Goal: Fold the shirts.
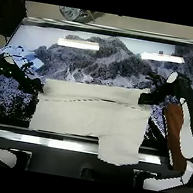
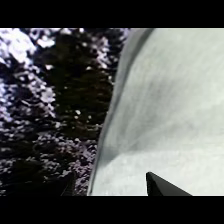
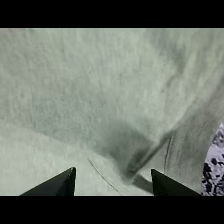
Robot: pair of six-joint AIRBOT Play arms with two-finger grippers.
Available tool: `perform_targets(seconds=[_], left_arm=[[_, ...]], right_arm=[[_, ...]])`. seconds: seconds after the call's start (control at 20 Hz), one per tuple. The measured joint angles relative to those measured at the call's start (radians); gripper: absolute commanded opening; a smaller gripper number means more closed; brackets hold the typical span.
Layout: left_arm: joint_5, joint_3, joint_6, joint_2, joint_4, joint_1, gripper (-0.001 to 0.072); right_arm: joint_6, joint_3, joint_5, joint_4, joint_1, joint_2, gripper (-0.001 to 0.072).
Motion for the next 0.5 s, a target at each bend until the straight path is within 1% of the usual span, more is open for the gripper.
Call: perform_targets(seconds=[0.05,0.15,0.25,0.35,0.5], left_arm=[[-0.008,0.005,0.0,0.014,-0.007,0.009,0.0517],[-0.026,0.0,-0.003,0.056,-0.008,0.036,0.0486],[-0.044,-0.063,-0.004,0.122,-0.009,0.064,0.0485],[-0.038,-0.211,0.004,0.214,-0.011,0.088,0.0486],[0.033,-0.506,0.038,0.377,-0.009,0.124,0.0486]], right_arm=[[-0.015,0.004,0.014,0.011,-0.013,0.019,0.0581],[-0.04,0.009,0.062,0.004,-0.059,0.065,0.0578],[-0.069,-0.008,0.133,-0.011,-0.109,0.114,0.0577],[-0.093,-0.079,0.173,-0.027,-0.147,0.178,0.0576],[-0.122,-0.247,0.171,-0.032,-0.171,0.285,0.0576]])
